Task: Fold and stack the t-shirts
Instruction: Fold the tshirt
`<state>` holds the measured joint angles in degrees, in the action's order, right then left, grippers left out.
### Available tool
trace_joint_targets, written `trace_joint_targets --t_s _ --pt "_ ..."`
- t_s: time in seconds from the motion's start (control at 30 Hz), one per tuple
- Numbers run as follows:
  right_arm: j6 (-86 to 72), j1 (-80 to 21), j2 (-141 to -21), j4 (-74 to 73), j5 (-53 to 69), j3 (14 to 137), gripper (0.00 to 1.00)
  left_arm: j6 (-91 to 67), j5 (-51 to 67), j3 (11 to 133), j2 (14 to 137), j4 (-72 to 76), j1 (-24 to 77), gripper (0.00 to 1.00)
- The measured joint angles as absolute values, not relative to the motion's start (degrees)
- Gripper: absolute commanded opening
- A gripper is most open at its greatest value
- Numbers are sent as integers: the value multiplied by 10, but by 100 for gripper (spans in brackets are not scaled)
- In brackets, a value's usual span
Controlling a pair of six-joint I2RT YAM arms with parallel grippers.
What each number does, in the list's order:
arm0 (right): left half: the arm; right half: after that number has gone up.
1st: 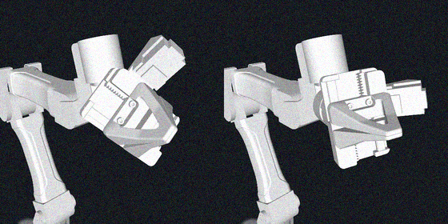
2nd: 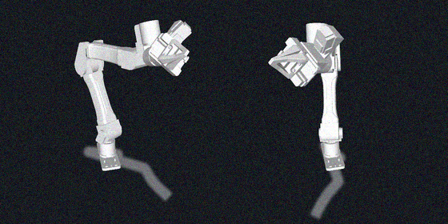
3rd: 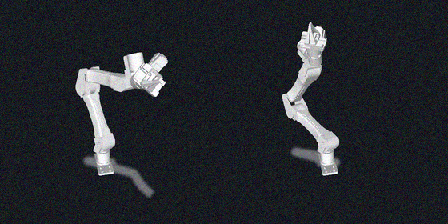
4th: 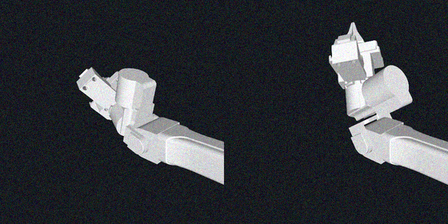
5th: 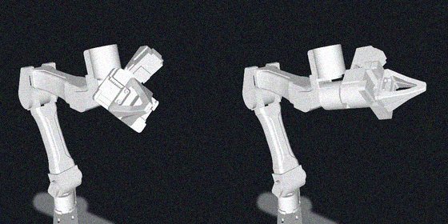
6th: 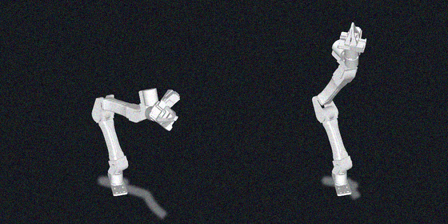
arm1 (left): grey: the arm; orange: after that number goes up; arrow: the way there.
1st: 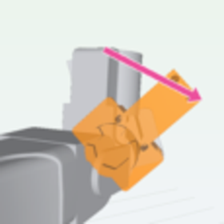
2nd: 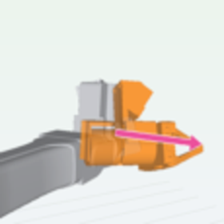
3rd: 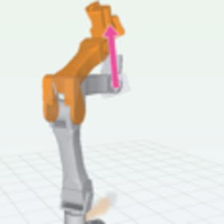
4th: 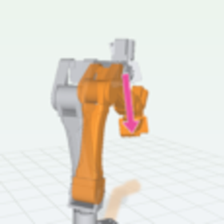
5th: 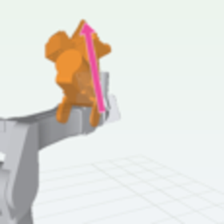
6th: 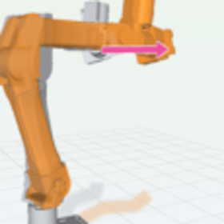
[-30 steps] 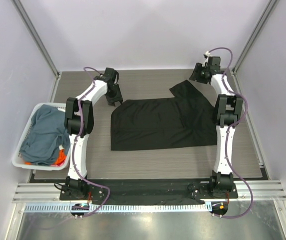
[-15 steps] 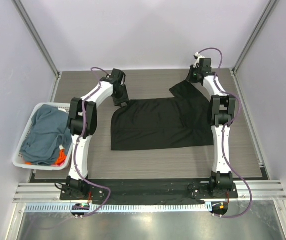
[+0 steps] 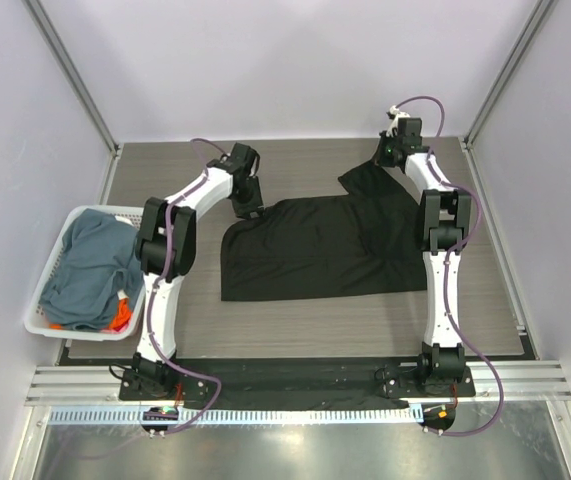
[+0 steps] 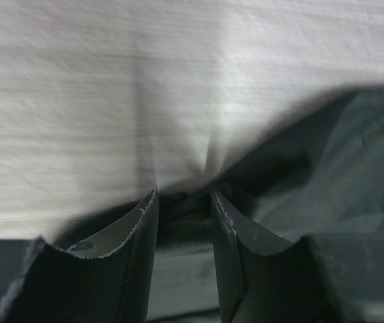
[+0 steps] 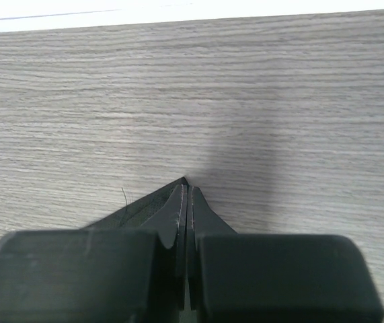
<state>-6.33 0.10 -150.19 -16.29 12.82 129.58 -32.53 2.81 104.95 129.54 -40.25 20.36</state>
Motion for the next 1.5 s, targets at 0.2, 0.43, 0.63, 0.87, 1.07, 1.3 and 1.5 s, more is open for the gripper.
trace_joint_targets --t_s 0.2,0.43,0.63,0.87,1.07,1.3,1.5 --pt "-61 1 -1494 -160 126 1282 1 -326 22 1025 1262 -405 229 38" --pt "-61 1 -1474 -154 120 1253 1 -328 19 1000 1223 -400 256 37" --pt "-60 1 -1461 -148 119 1236 1 -330 19 977 1216 -402 270 41" --pt "-58 1 -1458 -143 120 1221 1 -321 3 1023 1216 -432 237 48" --pt "-53 1 -1458 -140 121 1219 1 -310 26 1076 1237 -435 167 49" --pt "-49 1 -1458 -137 121 1219 1 -294 102 1095 1295 -440 158 49" --pt "-49 1 -1457 -137 121 1219 1 -290 137 1072 1305 -445 176 41"
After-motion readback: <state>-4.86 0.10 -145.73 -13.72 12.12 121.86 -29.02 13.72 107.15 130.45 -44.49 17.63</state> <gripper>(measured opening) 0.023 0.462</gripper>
